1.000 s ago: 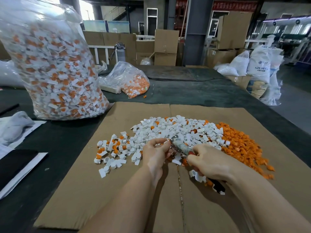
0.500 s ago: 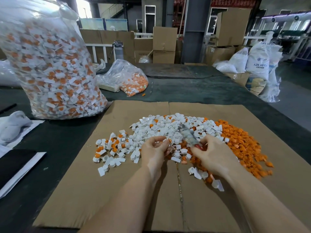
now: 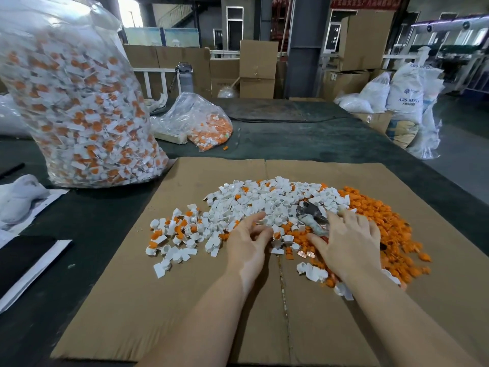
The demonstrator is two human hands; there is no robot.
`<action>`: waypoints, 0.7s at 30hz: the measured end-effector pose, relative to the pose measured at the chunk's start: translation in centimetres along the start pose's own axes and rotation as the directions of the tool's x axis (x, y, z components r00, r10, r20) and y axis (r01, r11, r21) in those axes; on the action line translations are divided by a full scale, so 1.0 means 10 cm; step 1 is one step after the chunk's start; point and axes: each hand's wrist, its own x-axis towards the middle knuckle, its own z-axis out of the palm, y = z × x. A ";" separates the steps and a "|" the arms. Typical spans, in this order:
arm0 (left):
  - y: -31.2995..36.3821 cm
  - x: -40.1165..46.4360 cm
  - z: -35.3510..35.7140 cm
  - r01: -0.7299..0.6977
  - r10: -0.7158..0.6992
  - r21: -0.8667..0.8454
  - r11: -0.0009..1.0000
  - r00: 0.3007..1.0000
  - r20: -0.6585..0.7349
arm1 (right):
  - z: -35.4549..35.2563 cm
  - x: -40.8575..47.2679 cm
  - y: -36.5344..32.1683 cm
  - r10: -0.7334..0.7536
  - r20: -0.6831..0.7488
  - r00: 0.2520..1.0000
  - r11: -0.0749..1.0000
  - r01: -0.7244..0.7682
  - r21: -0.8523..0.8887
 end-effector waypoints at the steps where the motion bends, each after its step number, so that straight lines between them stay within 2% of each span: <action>1: 0.00 0.00 0.00 0.006 -0.006 -0.011 1.000 1.000 0.005 | -0.01 -0.02 -0.05 -0.060 -0.082 0.995 0.993 0.068 0.098; 4: 0.01 -0.01 0.01 0.026 -0.025 -0.062 0.998 1.000 0.019 | -0.01 -0.16 -0.24 -0.226 -0.328 0.917 0.856 0.348 0.382; 7: -0.01 -0.01 0.00 0.027 -0.024 -0.068 0.997 0.999 0.042 | 0.04 -0.26 -0.37 -0.299 -0.401 0.866 0.746 0.474 0.468; 12: -0.04 -0.05 -0.03 0.036 -0.024 -0.087 0.996 0.991 0.129 | 0.11 -0.29 -0.40 -0.228 -0.416 0.880 0.730 0.438 0.525; 14: -0.04 -0.07 -0.03 -0.019 0.019 -0.005 1.000 0.984 0.178 | 0.12 -0.29 -0.41 -0.228 -0.423 0.877 0.741 0.439 0.508; 17: -0.03 -0.07 -0.01 -0.078 0.064 0.082 0.994 0.986 0.156 | 0.14 -0.30 -0.40 -0.200 -0.429 0.881 0.761 0.416 0.499; 21: -0.03 -0.08 0.00 -0.068 0.055 0.088 0.994 0.989 0.140 | 0.15 -0.32 -0.37 -0.095 -0.427 0.899 0.783 0.332 0.526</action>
